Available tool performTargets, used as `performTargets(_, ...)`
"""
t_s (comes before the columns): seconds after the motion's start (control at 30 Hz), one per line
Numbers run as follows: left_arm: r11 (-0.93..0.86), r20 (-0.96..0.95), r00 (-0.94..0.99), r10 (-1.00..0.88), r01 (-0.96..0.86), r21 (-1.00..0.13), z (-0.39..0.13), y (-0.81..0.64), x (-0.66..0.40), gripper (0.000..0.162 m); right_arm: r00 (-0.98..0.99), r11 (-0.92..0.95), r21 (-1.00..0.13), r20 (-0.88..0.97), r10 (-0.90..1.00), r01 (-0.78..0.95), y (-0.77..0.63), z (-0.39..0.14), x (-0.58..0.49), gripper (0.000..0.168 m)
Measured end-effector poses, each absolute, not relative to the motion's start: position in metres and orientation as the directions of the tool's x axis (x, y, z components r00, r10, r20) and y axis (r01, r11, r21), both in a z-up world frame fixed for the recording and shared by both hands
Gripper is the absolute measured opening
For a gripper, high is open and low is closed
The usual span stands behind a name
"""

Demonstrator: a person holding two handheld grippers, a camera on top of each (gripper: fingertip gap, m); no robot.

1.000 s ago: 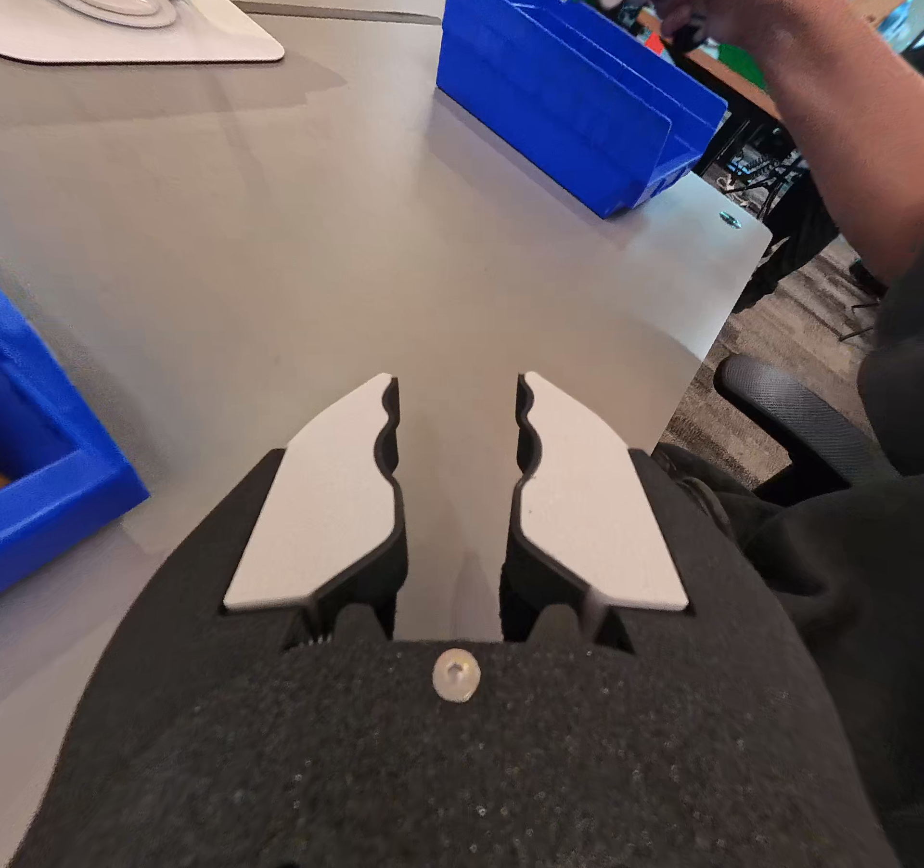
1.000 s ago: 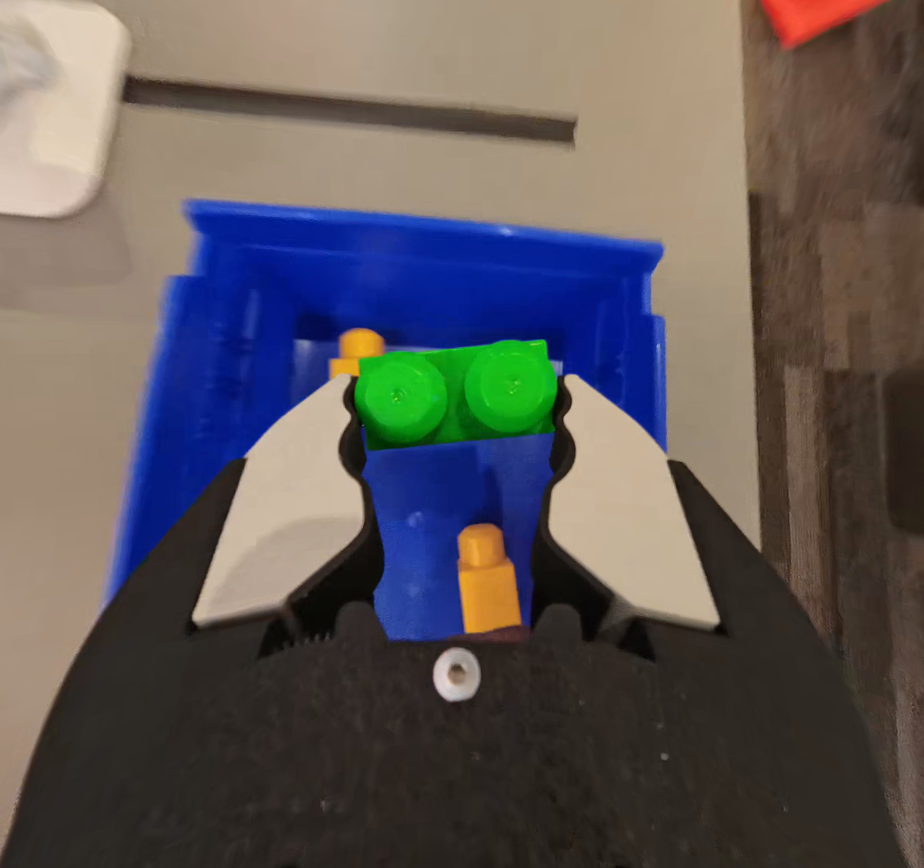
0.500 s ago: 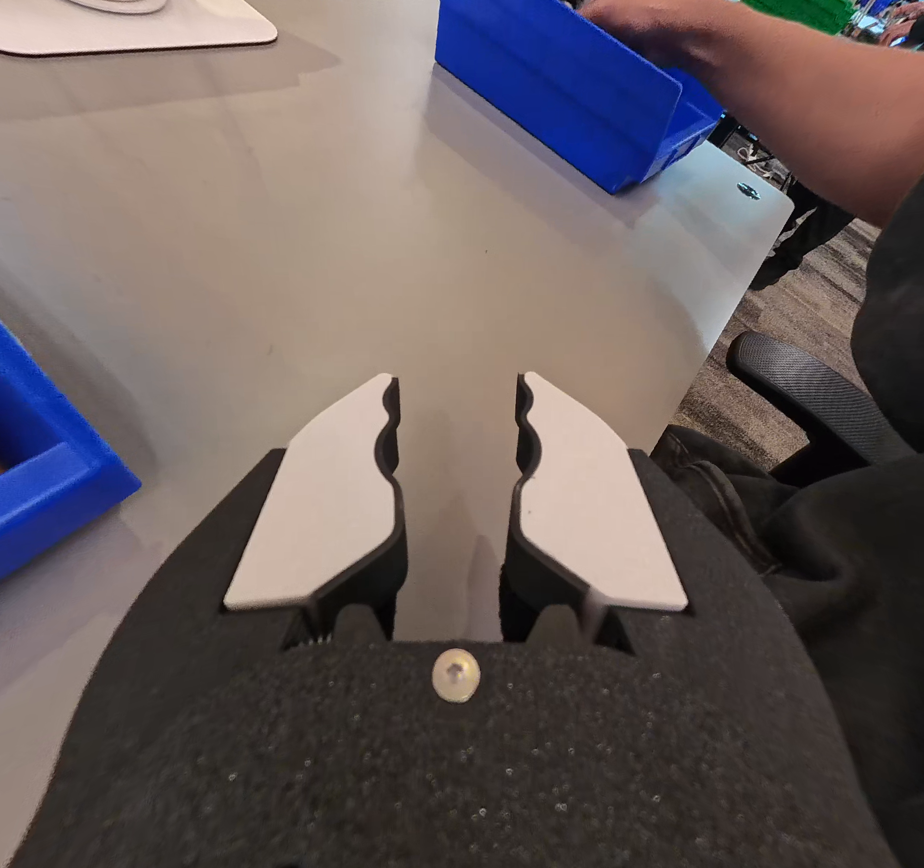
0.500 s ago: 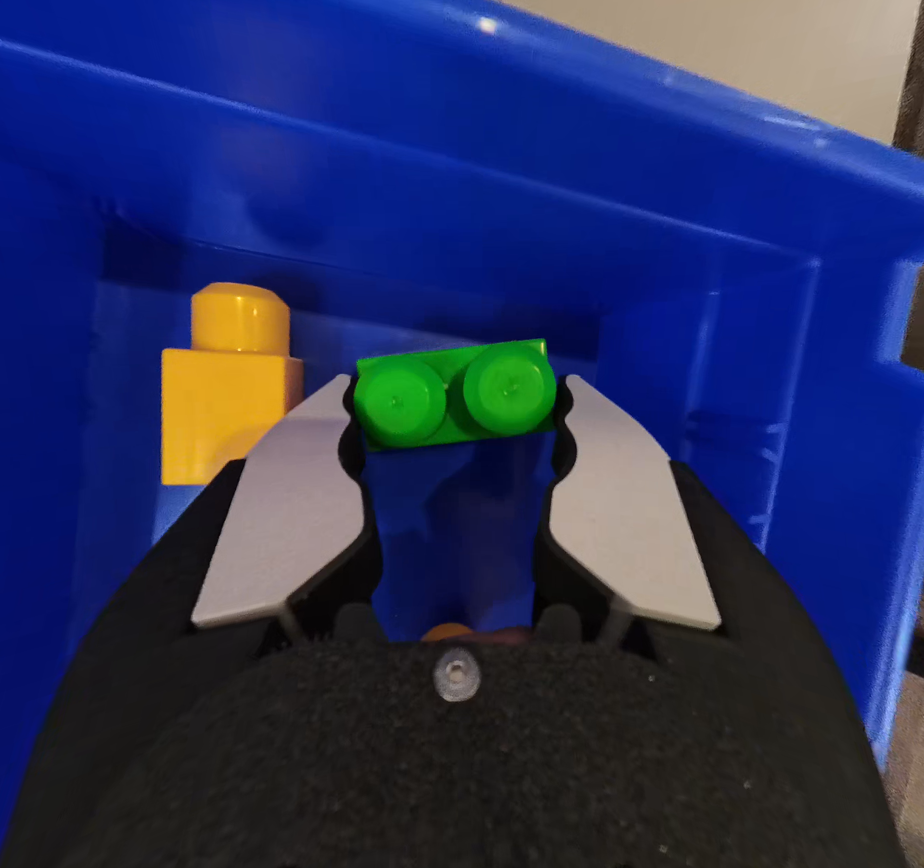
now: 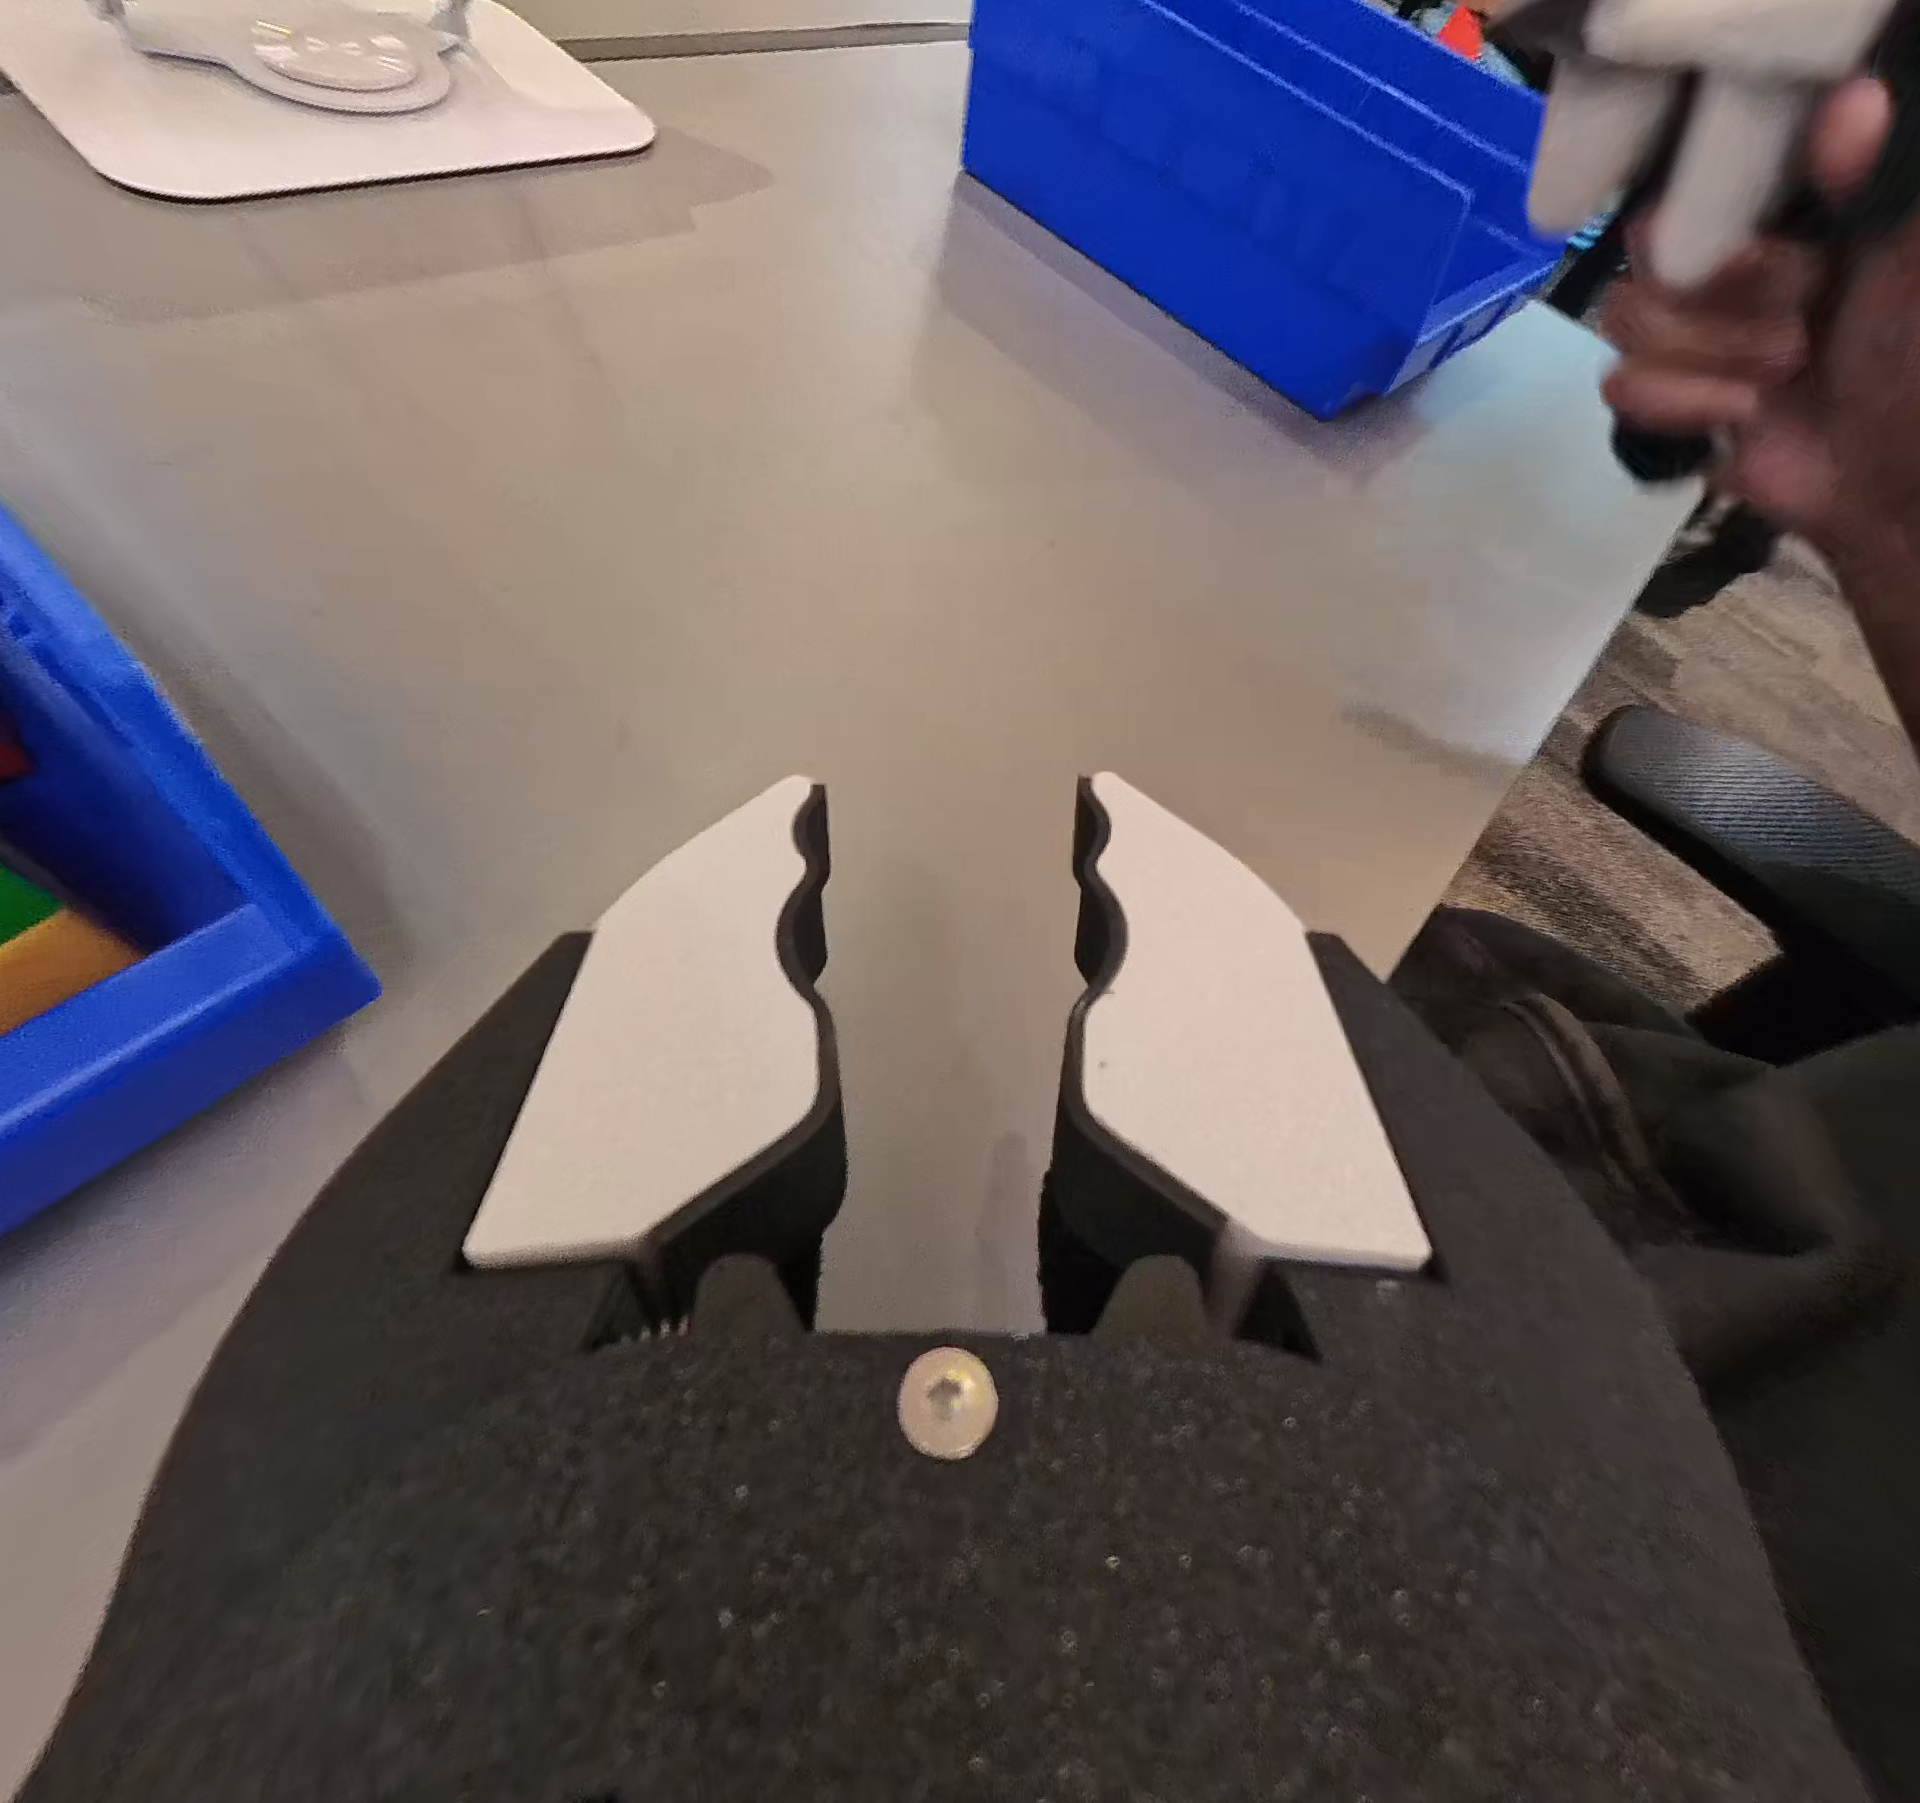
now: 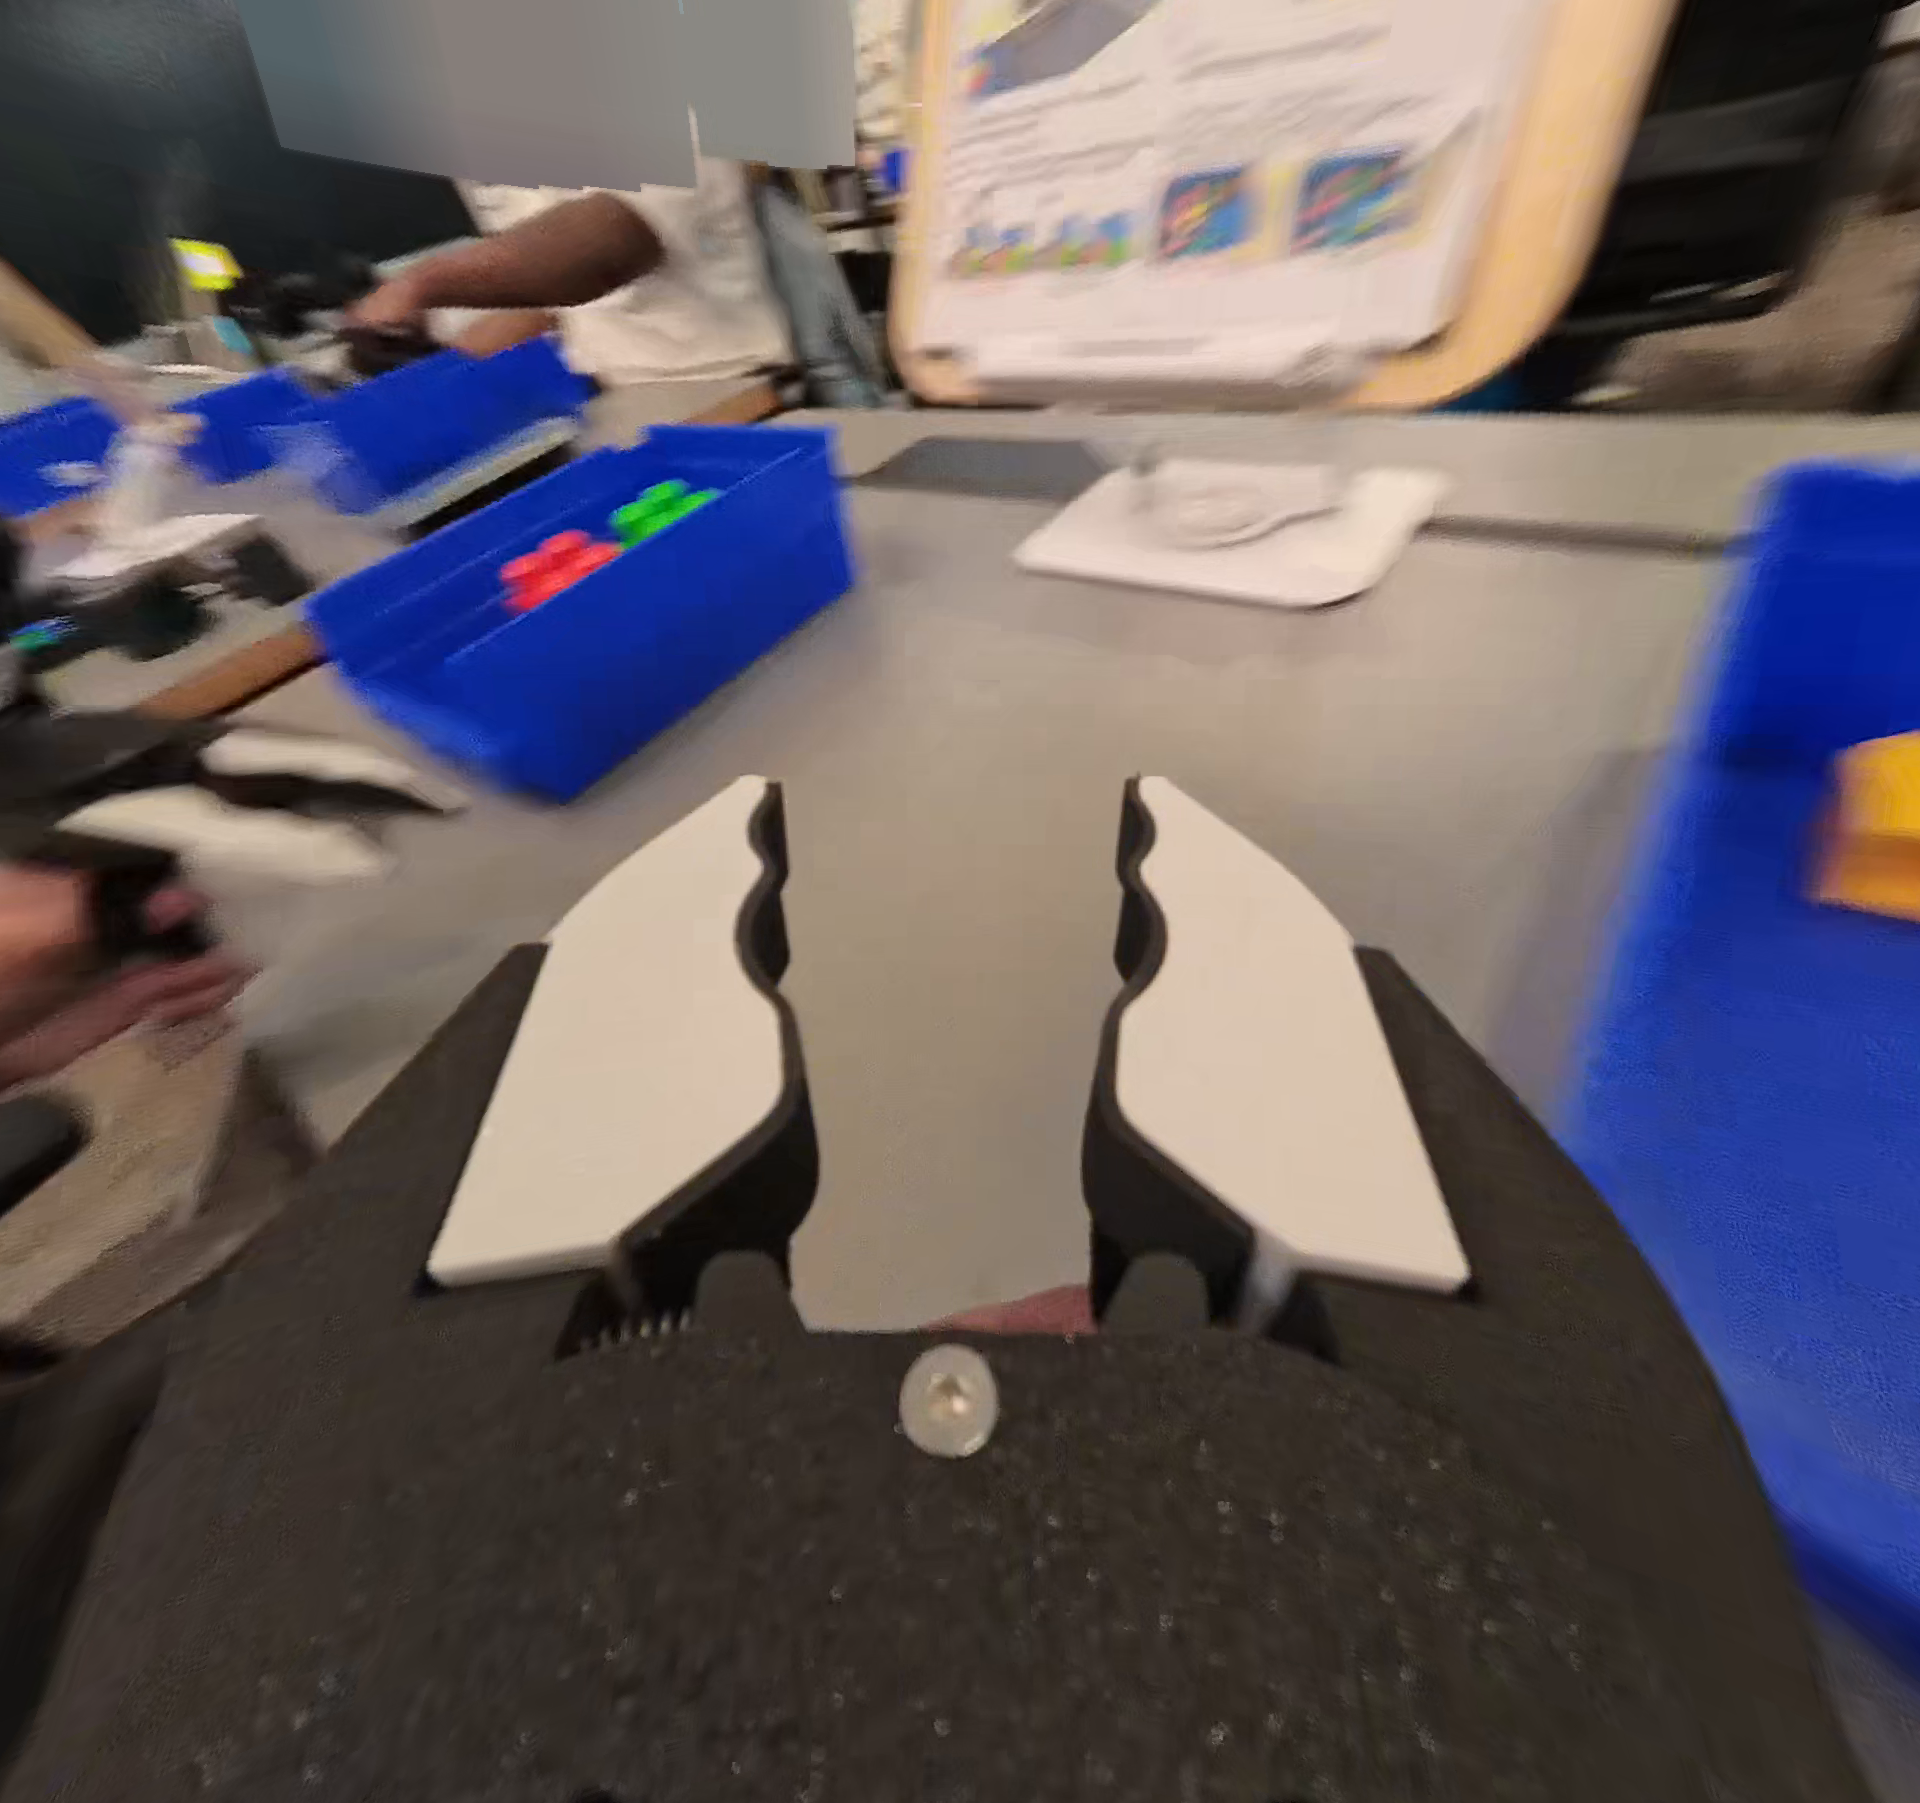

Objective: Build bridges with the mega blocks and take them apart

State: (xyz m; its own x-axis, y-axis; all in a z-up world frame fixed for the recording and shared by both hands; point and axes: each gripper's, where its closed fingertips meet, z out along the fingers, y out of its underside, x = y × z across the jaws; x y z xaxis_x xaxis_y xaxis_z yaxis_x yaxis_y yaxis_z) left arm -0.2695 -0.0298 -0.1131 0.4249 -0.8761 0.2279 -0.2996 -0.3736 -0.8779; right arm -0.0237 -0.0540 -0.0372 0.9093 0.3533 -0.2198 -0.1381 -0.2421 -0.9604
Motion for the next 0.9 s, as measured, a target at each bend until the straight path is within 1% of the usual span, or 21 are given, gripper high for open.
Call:
performTargets(0.1, -0.397, 0.219, 0.494, -0.841, -0.29, -0.871, -0.116, -0.022, -0.274, 0.045, 0.888, -0.258, -0.961, -0.203, 0.413, -0.099, -0.073, -0.084, -0.078, 0.06)
performTargets(0.17, -0.419, 0.237, 0.516, -0.823, -0.269, -0.867, -0.115, -0.022, -0.277, 0.045, 0.89, -0.248, -0.969, -0.115, 0.441, -0.002, -0.081, -0.097, -0.092, 0.06)
performTargets(0.23, -0.419, 0.222, 0.549, -0.805, -0.262, -0.87, -0.114, -0.021, -0.285, 0.045, 0.906, -0.253, -0.96, -0.001, 0.423, 0.117, -0.081, -0.106, -0.09, 0.059)
performTargets(0.27, -0.417, 0.21, 0.571, -0.794, -0.26, -0.871, -0.112, -0.019, -0.29, 0.045, 0.907, -0.251, -0.959, 0.016, 0.421, 0.133, -0.082, -0.107, -0.089, 0.058)
performTargets(0.37, -0.4, 0.134, 0.67, -0.73, -0.26, -0.879, -0.094, -0.003, -0.314, 0.045, 0.899, -0.274, -0.959, -0.062, 0.433, 0.066, -0.084, -0.111, -0.092, 0.055)
performTargets(0.43, -0.392, 0.075, 0.758, -0.648, -0.248, -0.886, -0.074, 0.02, -0.339, 0.044, 0.89, -0.308, -0.951, -0.112, 0.441, 0.033, -0.086, -0.116, -0.094, 0.056)
performTargets(0.47, -0.414, 0.042, 0.796, -0.604, -0.269, -0.869, -0.07, 0.034, -0.351, 0.045, 0.891, -0.308, -0.951, -0.125, 0.437, 0.018, -0.086, -0.116, -0.093, 0.054)
performTargets(0.53, -0.528, 0.009, 0.835, -0.55, -0.339, -0.779, -0.076, 0.057, -0.367, 0.053, 0.881, -0.32, -0.947, -0.144, 0.45, 0.009, -0.087, -0.117, -0.094, 0.054)
performTargets(0.57, -0.581, 0.008, 0.843, -0.538, -0.364, -0.728, -0.079, 0.067, -0.37, 0.054, 0.881, -0.319, -0.948, -0.141, 0.452, 0.012, -0.088, -0.117, -0.093, 0.054)
performTargets(0.6, -0.616, 0.013, 0.845, -0.535, -0.38, -0.69, -0.081, 0.076, -0.371, 0.05, 0.884, -0.315, -0.949, -0.127, 0.45, 0.024, -0.087, -0.117, -0.092, 0.054)
performTargets(0.63, -0.633, 0.021, 0.839, -0.544, -0.394, -0.666, -0.08, 0.084, -0.368, 0.04, 0.886, -0.312, -0.949, -0.106, 0.451, 0.045, -0.087, -0.117, -0.092, 0.054)
performTargets(0.67, -0.646, 0.021, 0.834, -0.552, -0.411, -0.644, -0.08, 0.091, -0.365, 0.037, 0.889, -0.306, -0.949, -0.077, 0.451, 0.073, -0.087, -0.117, -0.09, 0.054)
performTargets(0.7, -0.666, 0.009, 0.836, -0.549, -0.431, -0.608, -0.083, 0.097, -0.366, 0.039, 0.895, -0.295, -0.95, -0.041, 0.445, 0.104, -0.087, -0.118, -0.088, 0.054)
performTargets(0.77, -0.707, -0.032, 0.853, -0.52, -0.452, -0.544, -0.093, 0.113, -0.37, 0.046, 0.9, -0.287, -0.944, 0.025, 0.436, 0.165, -0.085, -0.12, -0.084, 0.054)
performTargets(0.8, -0.727, -0.034, 0.86, -0.51, -0.452, -0.516, -0.101, 0.119, -0.369, 0.047, 0.9, -0.286, -0.94, 0.047, 0.433, 0.186, -0.085, -0.121, -0.083, 0.054)
performTargets(0.9, -0.785, -0.003, 0.872, -0.49, -0.442, -0.433, -0.126, 0.129, -0.364, 0.05, 0.898, -0.292, -0.933, 0.065, 0.436, 0.21, -0.085, -0.124, -0.081, 0.054)
